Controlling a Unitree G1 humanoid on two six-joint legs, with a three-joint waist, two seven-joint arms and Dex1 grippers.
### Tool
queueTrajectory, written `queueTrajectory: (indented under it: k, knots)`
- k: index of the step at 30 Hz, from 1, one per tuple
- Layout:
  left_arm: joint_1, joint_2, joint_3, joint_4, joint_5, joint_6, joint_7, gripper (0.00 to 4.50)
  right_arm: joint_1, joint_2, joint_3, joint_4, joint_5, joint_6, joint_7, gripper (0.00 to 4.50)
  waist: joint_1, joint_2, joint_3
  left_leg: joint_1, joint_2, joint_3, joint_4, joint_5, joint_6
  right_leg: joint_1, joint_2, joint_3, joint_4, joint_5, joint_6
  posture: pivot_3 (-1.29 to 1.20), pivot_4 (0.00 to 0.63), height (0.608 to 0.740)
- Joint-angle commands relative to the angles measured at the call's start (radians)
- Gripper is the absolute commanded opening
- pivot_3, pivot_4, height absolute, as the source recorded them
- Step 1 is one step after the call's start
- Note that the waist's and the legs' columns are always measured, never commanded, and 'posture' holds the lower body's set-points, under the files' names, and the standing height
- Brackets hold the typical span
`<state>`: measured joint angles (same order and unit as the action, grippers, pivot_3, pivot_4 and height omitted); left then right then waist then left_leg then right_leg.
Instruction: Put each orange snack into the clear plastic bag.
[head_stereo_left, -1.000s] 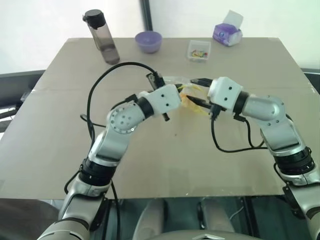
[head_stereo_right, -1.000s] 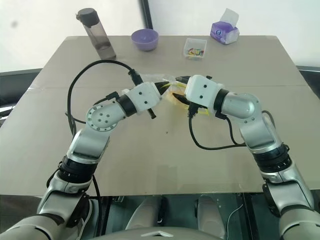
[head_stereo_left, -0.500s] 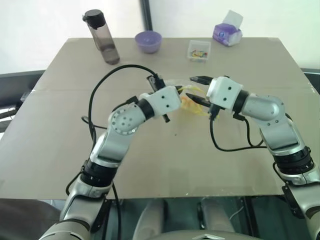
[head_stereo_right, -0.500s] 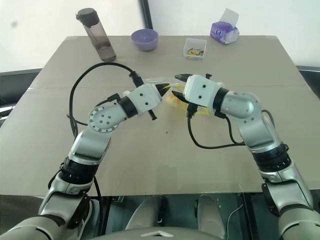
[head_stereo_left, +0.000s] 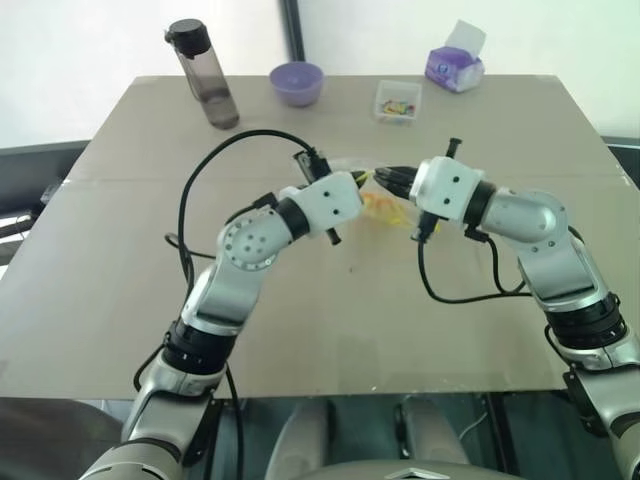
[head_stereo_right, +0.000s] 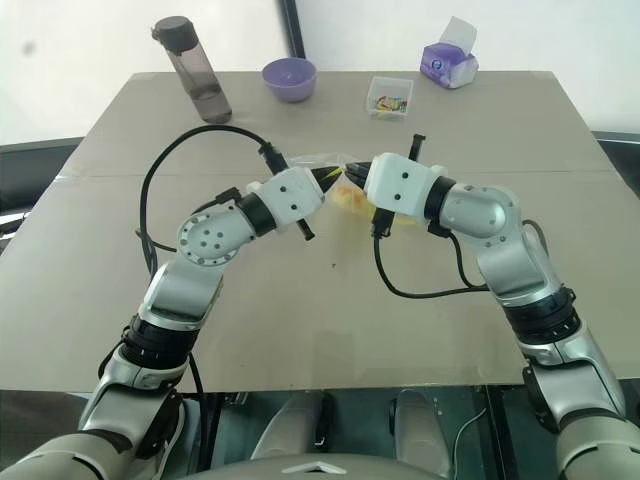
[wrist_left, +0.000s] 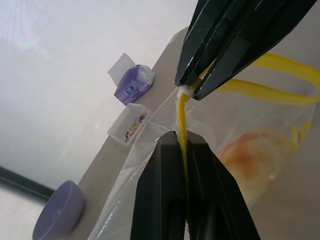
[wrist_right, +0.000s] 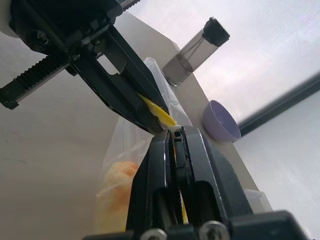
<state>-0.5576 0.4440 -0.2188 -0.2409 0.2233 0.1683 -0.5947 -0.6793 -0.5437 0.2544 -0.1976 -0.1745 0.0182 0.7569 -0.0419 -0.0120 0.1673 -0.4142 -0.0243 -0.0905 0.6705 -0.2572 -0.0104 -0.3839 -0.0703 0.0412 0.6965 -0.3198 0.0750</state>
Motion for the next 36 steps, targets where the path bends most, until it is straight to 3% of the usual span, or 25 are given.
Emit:
queueTrajectory:
  k: [1, 19, 36]
  knots:
    - [0.005, 0.004, 0.009, -0.032, -0.003, -0.016, 0.006, 0.00, -0.005, 0.000, -0.016, -0.027, 0.000, 0.000, -0.006, 0.04, 0.000, 0.000, 0.000, 0.000, 0.000, 0.000, 0.000, 0.000, 0.000, 0.000, 0.000, 0.000, 0.000, 0.000, 0.000, 0.00, 0.150, 0.740]
    - [0.017, 0.089, 0.152, 0.065, 0.030, -0.021, 0.135, 0.00, 0.052, -0.040, -0.047, -0.025, -0.012, 0.067, -0.005, 0.04, 0.001, 0.000, 0.000, 0.000, 0.000, 0.000, 0.000, 0.000, 0.000, 0.000, 0.000, 0.000, 0.000, 0.000, 0.000, 0.00, 0.150, 0.740]
    - [0.031, 0.098, 0.140, 0.098, 0.031, -0.070, 0.147, 0.00, 0.097, -0.144, -0.120, 0.003, -0.011, 0.066, -0.022, 0.04, 0.001, 0.000, 0.000, 0.000, 0.000, 0.000, 0.000, 0.000, 0.000, 0.000, 0.000, 0.000, 0.000, 0.000, 0.000, 0.00, 0.150, 0.740]
